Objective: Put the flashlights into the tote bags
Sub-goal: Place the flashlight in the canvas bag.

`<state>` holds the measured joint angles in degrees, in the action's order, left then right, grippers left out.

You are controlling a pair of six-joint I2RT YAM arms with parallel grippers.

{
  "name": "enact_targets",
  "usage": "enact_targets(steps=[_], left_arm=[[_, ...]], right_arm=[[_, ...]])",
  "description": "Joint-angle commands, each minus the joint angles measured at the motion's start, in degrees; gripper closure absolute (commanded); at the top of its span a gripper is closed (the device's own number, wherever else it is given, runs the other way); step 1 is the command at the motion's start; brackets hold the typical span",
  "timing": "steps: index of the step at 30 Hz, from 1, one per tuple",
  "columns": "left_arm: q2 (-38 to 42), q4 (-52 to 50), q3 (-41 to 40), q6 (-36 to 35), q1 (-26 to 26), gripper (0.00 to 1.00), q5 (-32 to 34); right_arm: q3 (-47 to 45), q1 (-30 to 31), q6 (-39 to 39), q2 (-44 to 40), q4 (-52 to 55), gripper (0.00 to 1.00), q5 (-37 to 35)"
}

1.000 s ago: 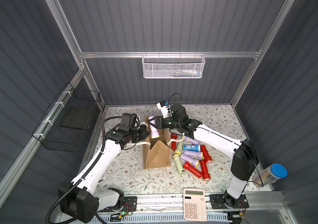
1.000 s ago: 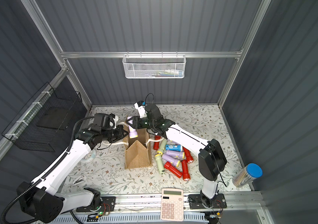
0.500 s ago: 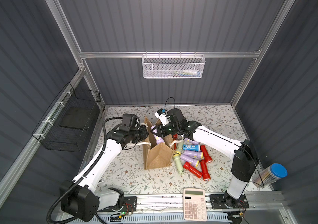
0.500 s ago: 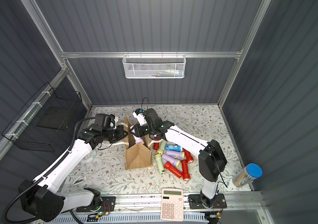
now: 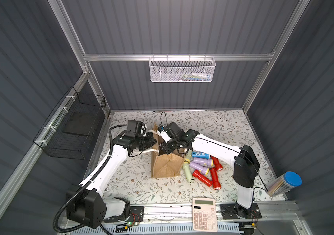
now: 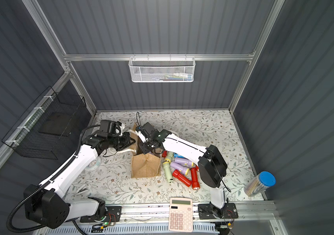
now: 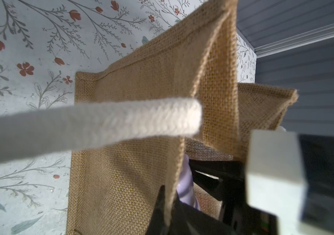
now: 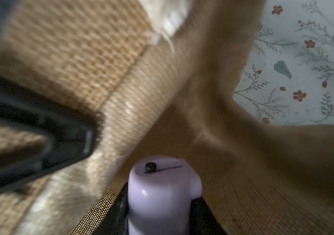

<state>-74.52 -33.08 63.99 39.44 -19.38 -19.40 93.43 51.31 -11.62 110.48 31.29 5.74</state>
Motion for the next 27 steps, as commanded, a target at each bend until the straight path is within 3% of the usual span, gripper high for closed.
enact_targets(steps=[1, 9, 16, 22, 27], left_arm=[[-0.2, -0.8, -0.7, -1.3, 0.6, 1.00, -1.5], [-0.3, -3.3, -1.9, -2.6, 1.3, 1.00, -1.2], [-2.1, -1.8, -2.4, -2.3, 1.3, 1.00, -2.3], [-3.8, -1.1, -1.2, -2.8, 1.3, 1.00, -3.1], [-4.5, -0.4, -1.1, -2.7, 1.3, 1.00, -3.9]], right_arm=[[0.4, -0.1, -4.3, 3.3, 3.7, 0.89, -0.6], [1.1, -2.2, -10.7, 7.8, 2.5, 0.81, 3.8], [3.5, -2.2, -12.1, 12.0, 7.3, 0.72, 1.9], [4.1, -2.2, -11.8, 13.5, 9.2, 0.54, 1.9], [4.1, -2.2, -11.3, 13.4, 9.6, 0.49, 2.0]])
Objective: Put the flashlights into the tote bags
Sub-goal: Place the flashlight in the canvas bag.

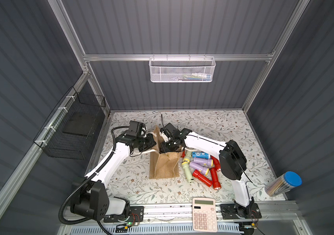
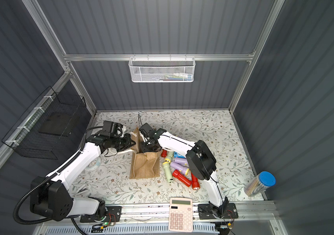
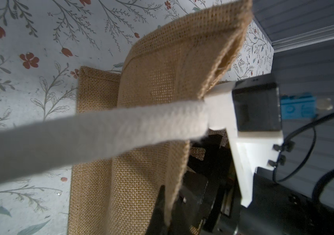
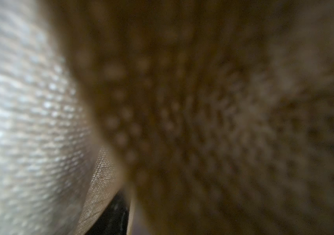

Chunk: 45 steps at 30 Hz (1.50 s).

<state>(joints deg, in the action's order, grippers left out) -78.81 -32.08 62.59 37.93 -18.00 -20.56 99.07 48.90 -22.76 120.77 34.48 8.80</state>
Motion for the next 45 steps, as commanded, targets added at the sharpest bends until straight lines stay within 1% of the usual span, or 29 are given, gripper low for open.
enact_targets(steps=[1, 7, 10, 13, 17, 21, 24, 27, 30, 34, 37, 41, 45], left_arm=[[-0.3, -1.4, 0.3, -1.4, -0.1, 1.00, -2.8], [0.2, -1.2, 0.0, -1.5, -0.1, 1.00, -2.8], [0.5, -1.3, 0.3, -1.7, -0.1, 1.00, -2.5], [0.3, -1.9, 1.0, -2.6, -0.1, 1.00, -2.2], [-0.7, -3.2, 2.5, -5.1, -0.1, 1.00, -1.6], [-1.6, -3.5, 3.7, -6.5, -0.1, 1.00, -2.5], [-1.5, -4.3, 4.3, -7.5, -0.1, 1.00, -1.9], [-1.2, -5.3, 5.1, -8.3, -0.1, 1.00, -0.1], [-1.2, -5.7, 5.4, -8.8, -0.1, 1.00, 0.9], [-1.3, -5.5, 5.8, -10.8, -0.1, 1.00, 1.2], [-1.7, -6.7, 6.9, -13.6, -0.1, 1.00, 2.1], [-2.1, -10.1, 8.8, -17.3, -0.1, 1.00, 5.5], [-2.0, -12.7, 11.1, -19.4, -0.1, 0.97, 6.8]], right_arm=[[-1.5, 0.2, 0.1, 3.2, 6.6, 0.48, -1.0], [-0.7, 0.2, 1.4, 2.7, 8.0, 0.46, -2.4], [0.1, 0.2, 2.3, 1.7, 8.9, 0.43, -2.2], [0.4, 0.2, 3.7, -0.5, 9.0, 0.39, -1.7], [0.9, 0.1, 5.2, -4.2, 8.9, 0.33, -3.0], [1.8, 0.0, 6.6, -7.5, 9.0, 0.31, -4.2], [1.8, -0.2, 7.5, -10.2, 8.3, 0.27, -4.5], [1.7, -0.6, 8.3, -12.5, 7.1, 0.23, -3.0], [1.7, -1.0, 9.8, -14.2, 6.0, 0.14, -0.3], [1.8, -2.3, 10.2, -16.8, 5.1, 0.13, 3.1], [-0.4, -3.6, 10.3, -20.5, 2.5, 0.12, 4.5], [-5.1, -5.5, 9.9, -26.2, -1.4, 0.09, 2.2], [-9.6, -8.5, 7.2, -31.4, -3.2, 0.08, 0.6]])
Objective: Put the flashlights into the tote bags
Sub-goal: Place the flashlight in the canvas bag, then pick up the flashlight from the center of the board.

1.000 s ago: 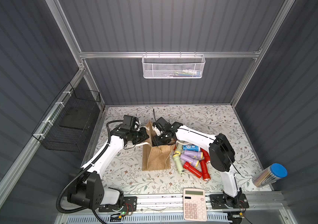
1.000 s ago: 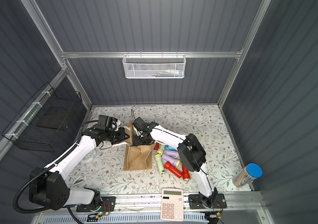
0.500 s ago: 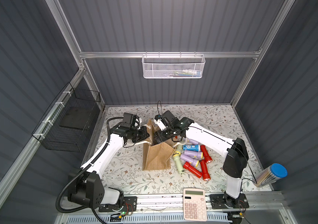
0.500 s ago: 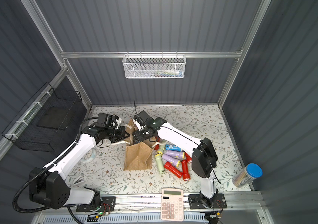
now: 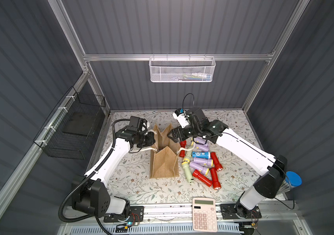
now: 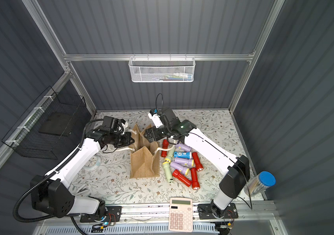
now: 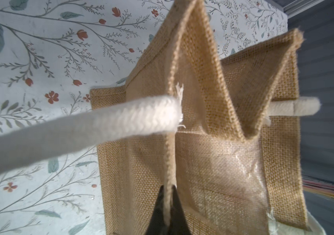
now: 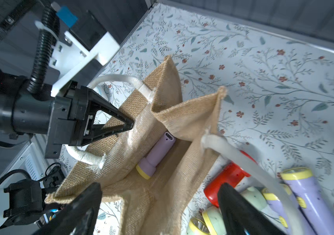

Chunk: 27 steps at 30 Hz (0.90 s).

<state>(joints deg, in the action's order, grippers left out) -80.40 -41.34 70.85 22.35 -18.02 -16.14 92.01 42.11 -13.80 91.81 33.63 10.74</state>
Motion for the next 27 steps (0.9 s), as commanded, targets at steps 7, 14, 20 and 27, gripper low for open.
enact_targets(steps=[7, 14, 20, 27], left_arm=[[-1.1, -6.0, 5.1, -3.3, -0.1, 0.78, 3.3], [-2.7, -6.2, 6.9, -2.6, -0.1, 0.73, 2.6], [-4.6, -7.1, 8.9, -1.9, -0.1, 0.74, 2.3], [-5.5, -7.1, 9.5, -0.9, -0.1, 0.74, 2.7]], right_arm=[[-13.6, -8.7, -8.1, -10.6, -5.9, 0.02, -2.9], [-23.2, -16.3, -15.2, -17.9, -5.5, 0.01, -5.3], [-27.1, -21.2, -18.0, -21.5, 0.2, 0.01, -10.5], [-36.0, -29.3, -19.8, -25.2, 2.6, 0.01, -4.2]])
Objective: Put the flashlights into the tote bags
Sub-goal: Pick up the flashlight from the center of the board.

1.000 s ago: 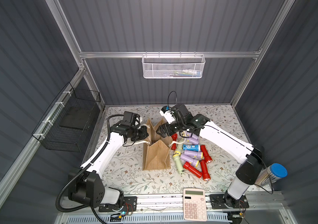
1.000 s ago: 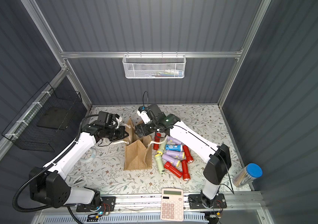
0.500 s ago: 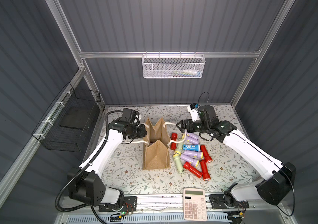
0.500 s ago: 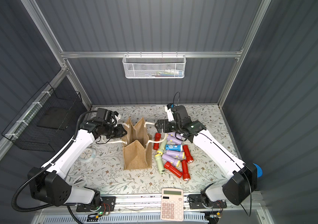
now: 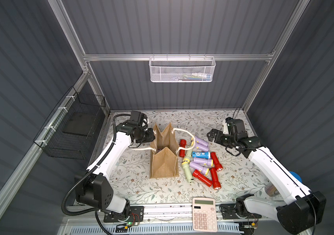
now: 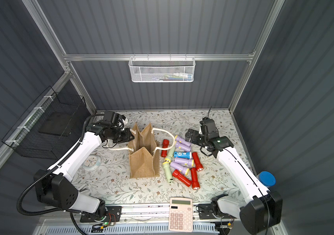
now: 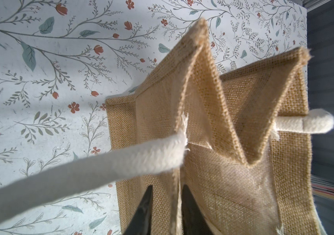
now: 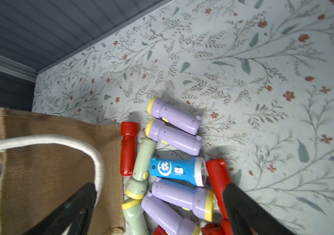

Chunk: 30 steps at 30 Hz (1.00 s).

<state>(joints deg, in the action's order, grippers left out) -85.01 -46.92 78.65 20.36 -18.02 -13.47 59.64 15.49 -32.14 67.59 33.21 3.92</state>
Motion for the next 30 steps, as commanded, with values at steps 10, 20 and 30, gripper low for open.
enact_targets(steps=[10, 20, 30], left_arm=[[-1.6, -1.9, 1.7, 1.9, -0.2, 0.74, -0.7], [-0.6, -2.2, 1.7, 2.1, -0.2, 0.74, -1.0], [-0.3, -2.7, 1.7, 1.8, -0.2, 0.73, -0.5]], right_arm=[[-9.4, -6.4, 2.1, 3.1, 5.9, 0.06, -2.5], [-6.8, -5.9, 6.5, 15.8, 7.7, 0.17, -2.8], [-5.1, -5.1, 10.5, 19.9, 3.3, 0.20, 1.6]])
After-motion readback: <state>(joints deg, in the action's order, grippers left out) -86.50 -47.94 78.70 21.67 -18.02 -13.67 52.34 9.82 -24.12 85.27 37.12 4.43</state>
